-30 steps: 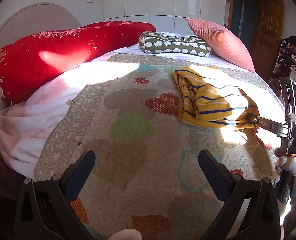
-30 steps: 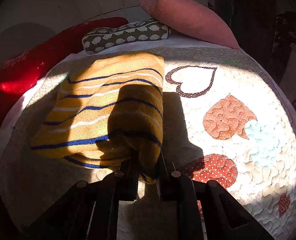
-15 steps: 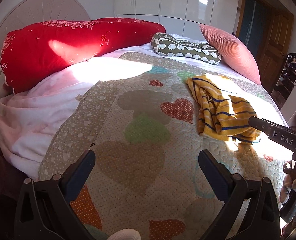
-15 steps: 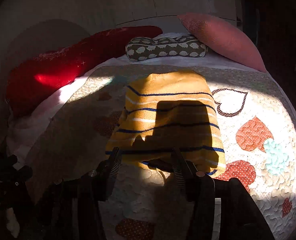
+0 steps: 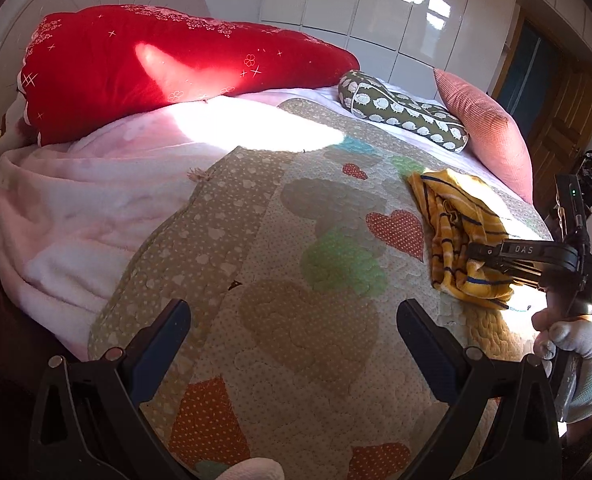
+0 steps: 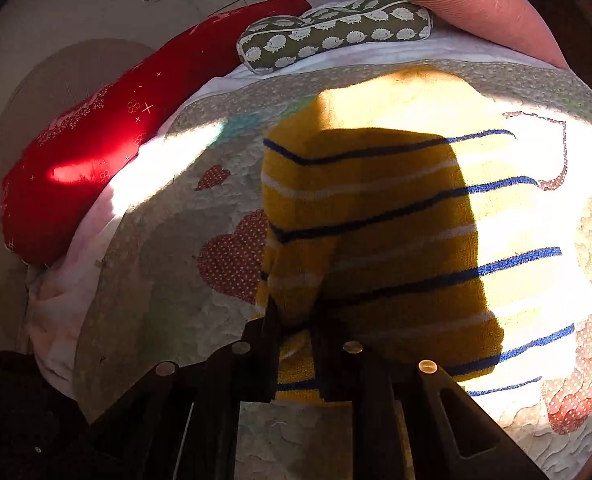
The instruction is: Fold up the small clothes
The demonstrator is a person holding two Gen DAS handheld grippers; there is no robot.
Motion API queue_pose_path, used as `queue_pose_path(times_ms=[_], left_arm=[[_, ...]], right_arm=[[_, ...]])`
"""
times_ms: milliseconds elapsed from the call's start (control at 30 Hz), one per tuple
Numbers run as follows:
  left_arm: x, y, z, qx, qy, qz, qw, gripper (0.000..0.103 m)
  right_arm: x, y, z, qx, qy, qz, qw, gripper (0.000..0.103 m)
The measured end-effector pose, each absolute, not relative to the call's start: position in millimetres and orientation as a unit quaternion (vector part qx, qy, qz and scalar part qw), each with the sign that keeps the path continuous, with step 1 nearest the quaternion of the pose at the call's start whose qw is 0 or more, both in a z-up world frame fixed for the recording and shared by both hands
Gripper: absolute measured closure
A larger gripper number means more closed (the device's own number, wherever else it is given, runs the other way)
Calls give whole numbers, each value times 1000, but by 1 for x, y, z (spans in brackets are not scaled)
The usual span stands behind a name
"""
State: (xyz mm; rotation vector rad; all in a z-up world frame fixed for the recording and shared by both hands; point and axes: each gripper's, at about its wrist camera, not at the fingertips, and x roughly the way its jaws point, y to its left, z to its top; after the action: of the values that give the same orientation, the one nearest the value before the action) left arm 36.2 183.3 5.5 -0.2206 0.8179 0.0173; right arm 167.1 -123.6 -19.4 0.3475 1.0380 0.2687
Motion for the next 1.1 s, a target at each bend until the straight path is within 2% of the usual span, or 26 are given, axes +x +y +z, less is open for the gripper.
queue_pose_path(times_ms=[100,233,400,533,633,767,833,1033,1100], left_arm=[[37,187,2,-119,401,5,908,0],[37,192,-2,-120,405,5,906,0],[39,204,0,-115,398,20,910,0],[41,211,1,-126,395,24,910,0],[42,212,0,-128,399,22,908,0],[45,208,-4,-118,408,26,905,0],[46,206,-5,-117,415,28,902,0],[40,193,6,-88,404,30,910,0],[37,185,12,-75,396,29,915,0]], right_arm=[[172,-111,-32,192,509,160,824,95],[178,-83,-58,170,548,192,796,94],[162,-78,-1,153,473,217,840,94],[192,-108,33,150,422,137,884,94],[235,-129,9,194,456,88,864,94],[263,-111,-40,296,514,177,786,93],[265,-76,-55,277,542,210,765,93],[211,-44,-14,215,470,275,811,93],[183,-66,1,218,443,276,825,88]])
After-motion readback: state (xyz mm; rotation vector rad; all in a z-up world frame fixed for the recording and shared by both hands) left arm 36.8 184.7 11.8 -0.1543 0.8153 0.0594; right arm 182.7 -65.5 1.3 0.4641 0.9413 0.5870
